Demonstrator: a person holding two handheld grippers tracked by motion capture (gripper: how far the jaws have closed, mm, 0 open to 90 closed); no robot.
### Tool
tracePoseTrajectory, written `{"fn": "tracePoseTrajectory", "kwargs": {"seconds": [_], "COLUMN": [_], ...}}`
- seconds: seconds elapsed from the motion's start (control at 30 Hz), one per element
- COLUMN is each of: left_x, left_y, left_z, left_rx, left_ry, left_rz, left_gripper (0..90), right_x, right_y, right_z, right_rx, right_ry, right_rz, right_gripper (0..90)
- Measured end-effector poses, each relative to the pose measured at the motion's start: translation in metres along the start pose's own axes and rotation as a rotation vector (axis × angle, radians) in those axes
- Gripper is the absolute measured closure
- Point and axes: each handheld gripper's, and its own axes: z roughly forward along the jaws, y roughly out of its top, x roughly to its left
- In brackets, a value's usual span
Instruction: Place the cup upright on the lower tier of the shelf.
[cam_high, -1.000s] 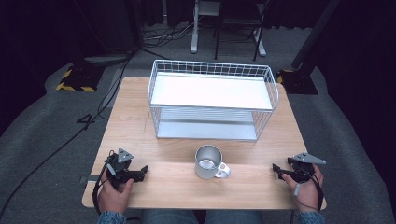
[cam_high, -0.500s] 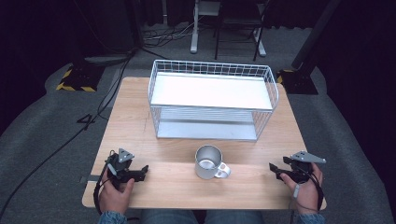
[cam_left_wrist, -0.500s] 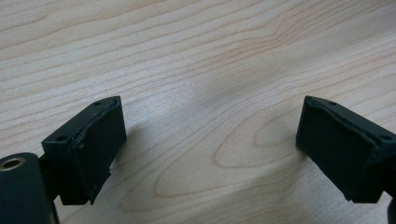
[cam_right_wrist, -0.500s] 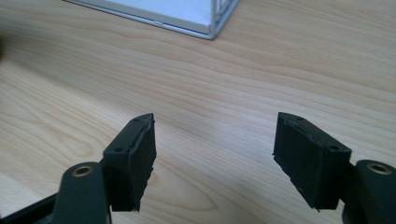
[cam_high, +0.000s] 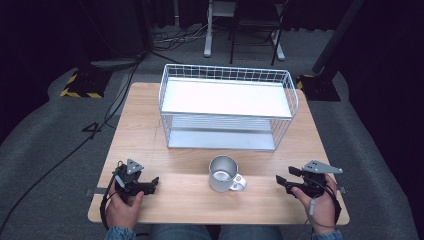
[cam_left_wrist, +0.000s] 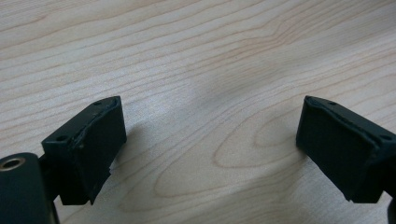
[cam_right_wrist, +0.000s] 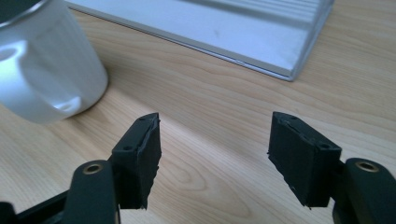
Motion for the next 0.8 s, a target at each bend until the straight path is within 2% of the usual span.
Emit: {"fn": "tracePoseTrajectory", "kwargs": {"seconds": [0.03,0.13,0.17,0.2,0.27,0.37,0.8], "left_x": [0.000,0.000,0.000,0.000,0.000,0.000,0.000], "left_y": [0.000,0.000,0.000,0.000,0.000,0.000,0.000], "left_z": [0.000,0.000,0.000,0.000,0.000,0.000,0.000], "left_rx": [0.000,0.000,0.000,0.000,0.000,0.000,0.000], "left_ry": [0.000,0.000,0.000,0.000,0.000,0.000,0.000], "left_rz": [0.000,-0.001,-0.001,-0.001,0.000,0.000,-0.001], "left_gripper": [8.8,8.9,8.9,8.9,8.8,8.8,8.8], "right_x": [0.006,0.012,0.019,0.019,0.030,0.039,0.067], "right_y": [0.003,0.007,0.010,0.010,0.014,0.017,0.024], "right_z": [0.000,0.001,0.002,0.002,0.004,0.007,0.025], "right_rx": [-0.001,-0.006,-0.009,-0.009,-0.012,-0.014,0.008], "right_ry": [0.010,0.030,0.063,0.063,0.101,0.128,0.234], "right_rz": [-0.006,-0.018,-0.023,-0.023,-0.048,-0.068,-0.126], "right_gripper": [35.4,35.7,36.6,36.6,37.6,38.2,39.0]}}
